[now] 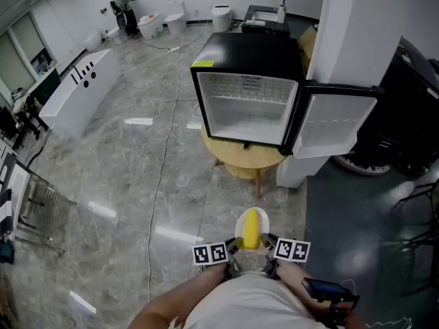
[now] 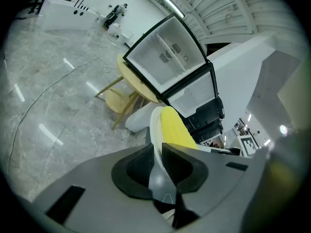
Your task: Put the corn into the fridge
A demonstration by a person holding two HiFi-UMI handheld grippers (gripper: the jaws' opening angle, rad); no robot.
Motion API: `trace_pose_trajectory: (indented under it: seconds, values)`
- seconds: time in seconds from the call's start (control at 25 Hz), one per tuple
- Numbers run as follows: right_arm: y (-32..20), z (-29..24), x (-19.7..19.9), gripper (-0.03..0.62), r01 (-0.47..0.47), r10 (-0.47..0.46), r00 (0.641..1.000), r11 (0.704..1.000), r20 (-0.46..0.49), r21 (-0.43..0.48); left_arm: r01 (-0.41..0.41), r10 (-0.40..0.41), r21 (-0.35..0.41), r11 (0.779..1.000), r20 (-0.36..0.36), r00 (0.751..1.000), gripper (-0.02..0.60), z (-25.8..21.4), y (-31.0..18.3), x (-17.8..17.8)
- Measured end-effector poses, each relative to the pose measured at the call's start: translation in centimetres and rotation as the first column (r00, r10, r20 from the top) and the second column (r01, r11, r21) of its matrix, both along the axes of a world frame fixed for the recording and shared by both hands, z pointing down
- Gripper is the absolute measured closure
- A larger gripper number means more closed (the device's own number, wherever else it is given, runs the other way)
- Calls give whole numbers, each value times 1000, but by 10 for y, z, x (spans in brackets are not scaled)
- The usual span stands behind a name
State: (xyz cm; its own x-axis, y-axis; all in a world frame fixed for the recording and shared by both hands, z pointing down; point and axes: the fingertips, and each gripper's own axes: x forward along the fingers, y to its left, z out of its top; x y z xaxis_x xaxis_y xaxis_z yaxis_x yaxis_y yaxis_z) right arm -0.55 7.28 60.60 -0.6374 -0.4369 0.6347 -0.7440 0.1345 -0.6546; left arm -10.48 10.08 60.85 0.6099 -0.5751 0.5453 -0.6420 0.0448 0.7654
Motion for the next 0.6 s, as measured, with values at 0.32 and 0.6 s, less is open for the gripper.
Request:
trace_pose_trajectory:
  seconds: [0.32, 0.6]
  values:
    - [15, -12, 41, 539, -8, 8, 1000, 999, 1, 40, -3, 3, 31, 1000, 16, 1000, 522, -11, 18, 41]
    - [10, -20, 57, 539, 42, -40, 999, 994, -25, 96, 23, -24, 48, 999, 20, 1000, 522, -15, 19, 60]
